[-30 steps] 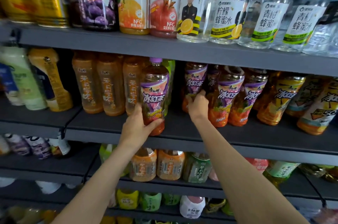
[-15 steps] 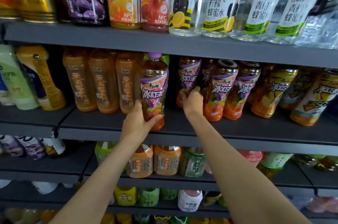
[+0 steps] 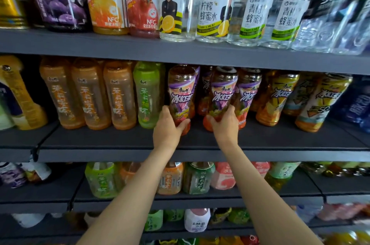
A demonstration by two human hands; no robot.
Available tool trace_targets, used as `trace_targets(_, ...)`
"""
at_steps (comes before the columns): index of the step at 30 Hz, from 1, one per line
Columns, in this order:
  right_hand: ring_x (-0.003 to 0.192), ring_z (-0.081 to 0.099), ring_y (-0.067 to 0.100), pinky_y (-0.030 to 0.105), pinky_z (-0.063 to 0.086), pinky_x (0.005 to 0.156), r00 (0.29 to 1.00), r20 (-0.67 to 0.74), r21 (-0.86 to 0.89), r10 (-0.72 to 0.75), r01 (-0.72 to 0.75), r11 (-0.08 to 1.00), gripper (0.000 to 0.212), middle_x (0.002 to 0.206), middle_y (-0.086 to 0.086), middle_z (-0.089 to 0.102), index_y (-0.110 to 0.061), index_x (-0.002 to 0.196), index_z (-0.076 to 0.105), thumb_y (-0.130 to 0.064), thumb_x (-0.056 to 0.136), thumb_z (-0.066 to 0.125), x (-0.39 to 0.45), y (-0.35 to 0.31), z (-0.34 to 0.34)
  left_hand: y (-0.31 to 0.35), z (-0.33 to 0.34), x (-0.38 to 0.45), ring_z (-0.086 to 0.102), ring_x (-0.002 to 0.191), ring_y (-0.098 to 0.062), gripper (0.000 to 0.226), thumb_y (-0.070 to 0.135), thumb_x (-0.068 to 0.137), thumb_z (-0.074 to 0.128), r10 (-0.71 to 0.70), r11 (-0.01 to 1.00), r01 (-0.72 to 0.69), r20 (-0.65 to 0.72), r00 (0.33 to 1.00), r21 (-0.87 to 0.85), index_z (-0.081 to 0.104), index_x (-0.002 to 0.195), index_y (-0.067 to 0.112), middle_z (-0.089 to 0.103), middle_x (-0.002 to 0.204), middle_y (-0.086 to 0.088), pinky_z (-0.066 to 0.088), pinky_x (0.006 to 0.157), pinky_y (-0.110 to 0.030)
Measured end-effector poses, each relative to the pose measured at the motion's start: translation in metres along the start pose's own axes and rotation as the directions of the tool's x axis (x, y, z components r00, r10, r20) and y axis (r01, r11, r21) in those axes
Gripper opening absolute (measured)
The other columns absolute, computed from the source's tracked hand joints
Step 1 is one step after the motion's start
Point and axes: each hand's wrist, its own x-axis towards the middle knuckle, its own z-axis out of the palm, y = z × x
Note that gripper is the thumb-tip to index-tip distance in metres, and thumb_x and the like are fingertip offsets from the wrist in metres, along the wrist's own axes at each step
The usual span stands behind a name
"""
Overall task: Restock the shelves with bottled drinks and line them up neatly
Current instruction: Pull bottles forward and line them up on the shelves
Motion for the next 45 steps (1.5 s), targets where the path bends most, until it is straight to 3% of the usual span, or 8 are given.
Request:
trace_targets(7, 0.102, 0.054, 0.033, 0.03, 0.041, 0.076, 0.998, -0.006, -0.018, -0.059, 0.059, 0.998, 0.048, 0.108, 0.019, 0.058, 0.001, 0.112, 0.04, -0.021, 0.082, 0.07, -0.009, 0.002, 0.0, 0.0, 0.012, -0.001, 0.055, 0.11, -0.029, 0.056, 0.038, 0.081, 0.067, 0.021, 1.0, -0.021, -0.085, 0.996, -0.006, 0.04, 0.12, 0.008, 0.056, 0.118, -0.009, 0.048, 0.082, -0.04)
trace_targets(24, 0.105, 0.052, 0.029, 0.029, 0.042, 0.078, 0.989, 0.06, -0.077, -0.134, 0.139, 0.987, 0.048, 0.112, 0.016, 0.054, 0.0, 0.107, 0.038, -0.022, 0.081, 0.071, -0.007, 0.002, -0.01, 0.015, 0.027, -0.011, 0.052, 0.114, -0.028, 0.057, 0.039, 0.085, 0.061, 0.061, 0.997, -0.059, -0.032, 0.998, 0.05, 0.037, 0.125, 0.006, 0.05, 0.124, -0.01, 0.046, 0.082, -0.039)
trace_targets(27, 0.107, 0.051, 0.03, 0.032, 0.044, 0.082, 0.988, 0.088, -0.075, -0.127, 0.134, 0.988, 0.052, 0.114, 0.017, 0.052, 0.001, 0.109, 0.037, -0.024, 0.08, 0.072, -0.005, 0.001, -0.012, 0.017, 0.022, -0.022, 0.042, 0.124, -0.027, 0.069, 0.035, 0.083, 0.065, 0.064, 0.998, -0.063, -0.128, 0.99, 0.018, 0.032, 0.136, 0.005, 0.042, 0.133, -0.013, 0.042, 0.094, -0.038)
trace_targets(30, 0.102, 0.053, 0.031, 0.034, 0.046, 0.077, 0.988, 0.085, -0.069, -0.132, 0.138, 0.988, 0.054, 0.109, 0.017, 0.053, 0.0, 0.107, 0.037, -0.026, 0.078, 0.074, -0.006, 0.001, -0.016, 0.022, 0.016, -0.04, 0.046, 0.114, -0.027, 0.053, 0.03, 0.083, 0.066, 0.189, 0.982, -0.18, -0.295, 0.937, 0.057, 0.044, 0.124, 0.004, 0.048, 0.12, -0.013, 0.043, 0.094, -0.044)
trace_targets(36, 0.086, 0.056, 0.032, 0.031, 0.037, 0.061, 0.957, 0.073, 0.028, -0.282, 0.281, 0.959, 0.033, 0.095, 0.015, 0.057, -0.008, 0.093, 0.034, -0.014, 0.082, 0.064, -0.034, 0.009, -0.027, 0.052, 0.021, -0.046, 0.047, 0.11, -0.02, 0.063, 0.048, 0.076, 0.067, 0.274, 0.961, -0.275, -0.143, 0.951, 0.013, 0.048, 0.12, 0.008, 0.055, 0.114, -0.006, 0.04, 0.095, -0.036)
trace_targets(40, 0.086, 0.061, 0.018, 0.021, 0.046, 0.068, 0.842, 0.365, 0.191, -0.396, 0.349, 0.917, 0.036, 0.097, 0.008, 0.063, -0.004, 0.102, 0.046, -0.012, 0.077, 0.071, -0.031, 0.005, -0.042, 0.048, 0.012, -0.044, 0.053, 0.105, -0.025, 0.057, 0.041, 0.073, 0.072, 0.223, 0.974, -0.226, -0.196, 0.955, 0.005, 0.055, 0.112, 0.004, 0.059, 0.104, -0.01, 0.043, 0.085, -0.032)
trace_targets(42, 0.092, 0.061, 0.009, 0.014, 0.049, 0.079, 0.805, 0.463, 0.3, -0.371, 0.251, 0.92, 0.027, 0.103, 0.007, 0.065, -0.005, 0.106, 0.058, -0.008, 0.081, 0.068, -0.016, 0.007, -0.049, 0.038, -0.002, -0.043, 0.055, 0.101, -0.025, 0.053, 0.039, 0.072, 0.074, 0.202, 0.979, -0.205, -0.223, 0.954, 0.008, 0.057, 0.108, 0.004, 0.059, 0.101, -0.009, 0.042, 0.079, -0.029)
trace_targets(45, 0.108, 0.059, 0.022, 0.029, 0.047, 0.094, 0.923, 0.317, 0.161, -0.219, 0.175, 0.971, 0.035, 0.118, 0.015, 0.062, -0.001, 0.12, 0.056, -0.009, 0.087, 0.061, 0.01, 0.01, -0.032, 0.027, -0.018, -0.041, 0.054, 0.103, -0.022, 0.054, 0.04, 0.073, 0.073, 0.184, 0.983, -0.184, -0.203, 0.962, 0.02, 0.056, 0.111, 0.007, 0.059, 0.106, -0.007, 0.039, 0.08, -0.023)
